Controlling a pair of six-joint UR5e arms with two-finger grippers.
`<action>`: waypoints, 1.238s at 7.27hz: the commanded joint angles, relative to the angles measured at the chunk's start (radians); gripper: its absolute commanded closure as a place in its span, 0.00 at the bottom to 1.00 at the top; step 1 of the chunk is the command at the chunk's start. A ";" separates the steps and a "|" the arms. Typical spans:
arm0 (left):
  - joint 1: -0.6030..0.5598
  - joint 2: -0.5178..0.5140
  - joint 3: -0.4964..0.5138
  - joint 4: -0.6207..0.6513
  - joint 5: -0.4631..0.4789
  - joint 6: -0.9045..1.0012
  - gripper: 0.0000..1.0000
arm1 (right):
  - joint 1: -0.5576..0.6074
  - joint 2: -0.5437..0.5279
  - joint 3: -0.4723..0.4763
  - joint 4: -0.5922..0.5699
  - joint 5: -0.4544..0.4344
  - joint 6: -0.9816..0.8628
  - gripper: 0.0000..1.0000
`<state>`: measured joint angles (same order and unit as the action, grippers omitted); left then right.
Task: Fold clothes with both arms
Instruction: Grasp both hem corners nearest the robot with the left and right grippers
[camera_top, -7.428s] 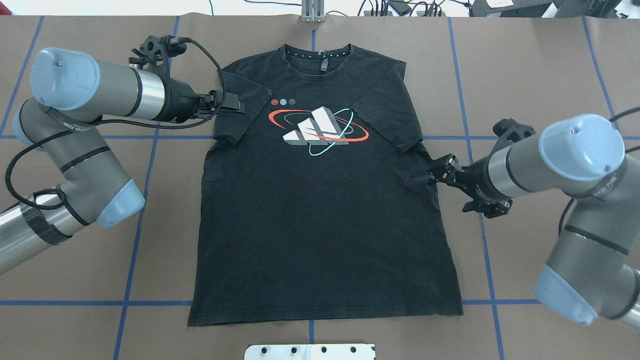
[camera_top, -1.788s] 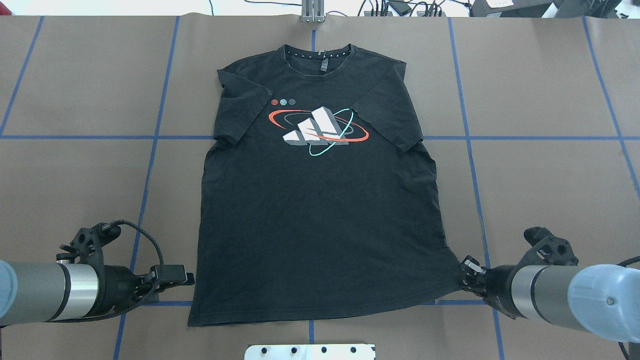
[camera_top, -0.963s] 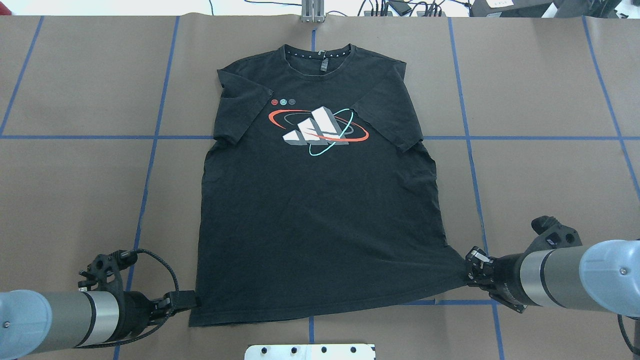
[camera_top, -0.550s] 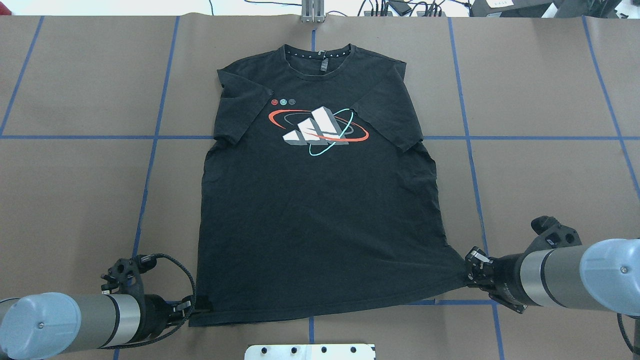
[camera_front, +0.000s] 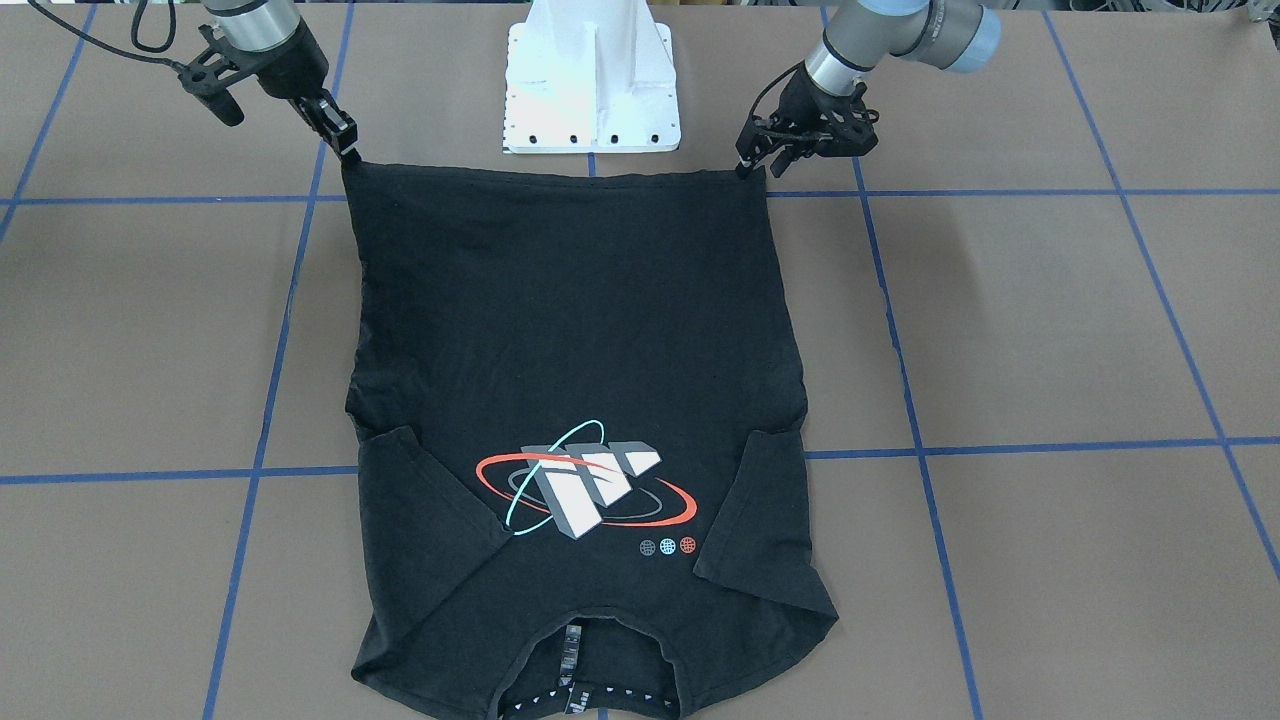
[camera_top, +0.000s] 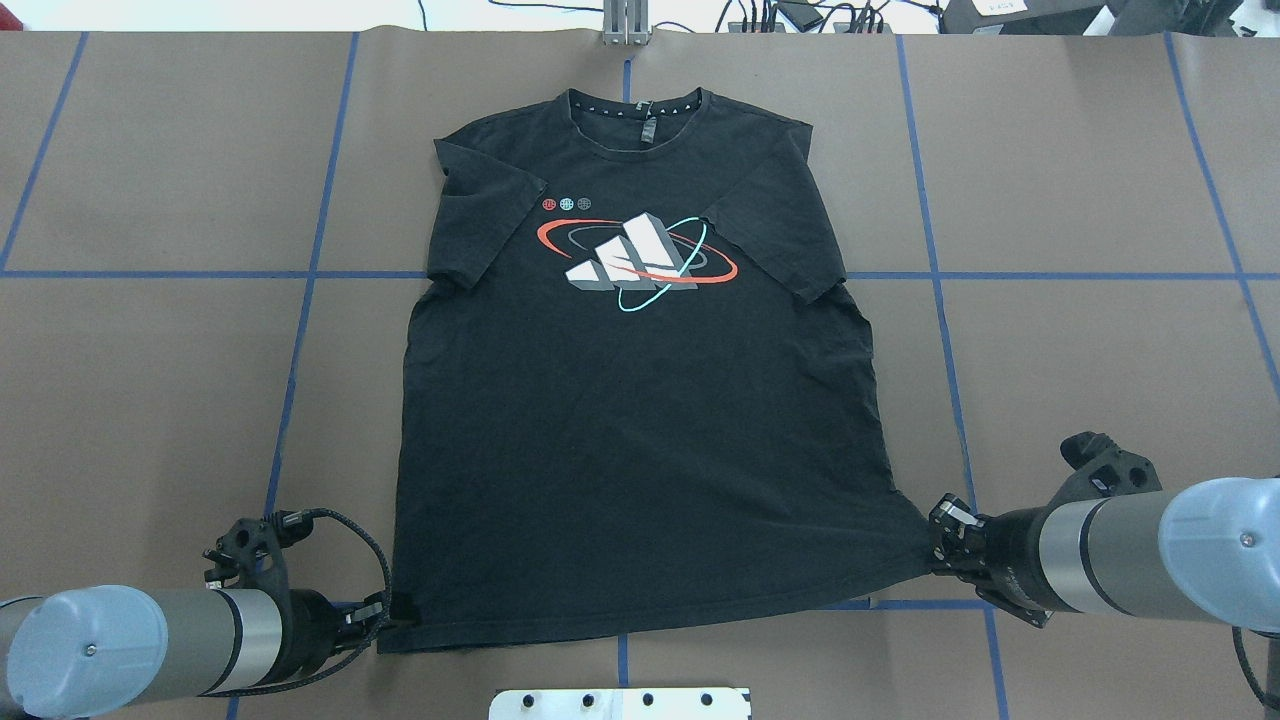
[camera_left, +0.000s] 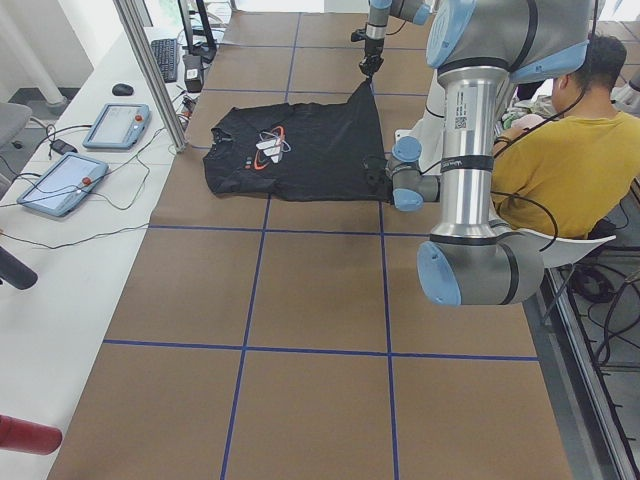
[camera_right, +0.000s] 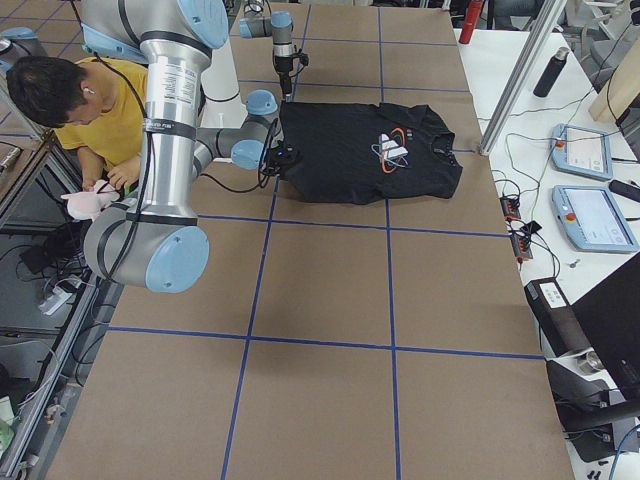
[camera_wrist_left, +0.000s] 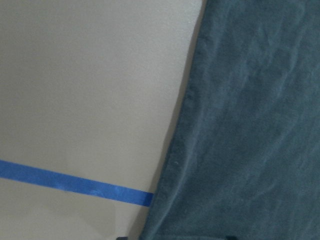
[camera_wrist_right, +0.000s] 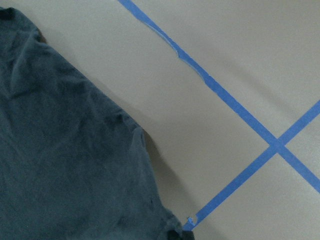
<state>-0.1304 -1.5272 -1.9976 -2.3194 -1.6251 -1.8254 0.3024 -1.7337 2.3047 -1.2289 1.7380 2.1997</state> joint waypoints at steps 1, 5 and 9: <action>0.000 0.001 0.005 0.000 -0.001 0.000 0.44 | 0.000 0.003 -0.002 0.000 0.000 0.000 1.00; 0.002 0.001 0.003 0.000 0.001 0.000 0.47 | 0.000 0.014 -0.002 -0.003 -0.002 0.000 1.00; 0.002 0.002 0.003 0.000 -0.002 -0.002 1.00 | 0.000 0.016 -0.002 -0.001 -0.002 0.000 1.00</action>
<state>-0.1289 -1.5259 -1.9941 -2.3194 -1.6263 -1.8268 0.3022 -1.7191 2.3025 -1.2315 1.7365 2.1997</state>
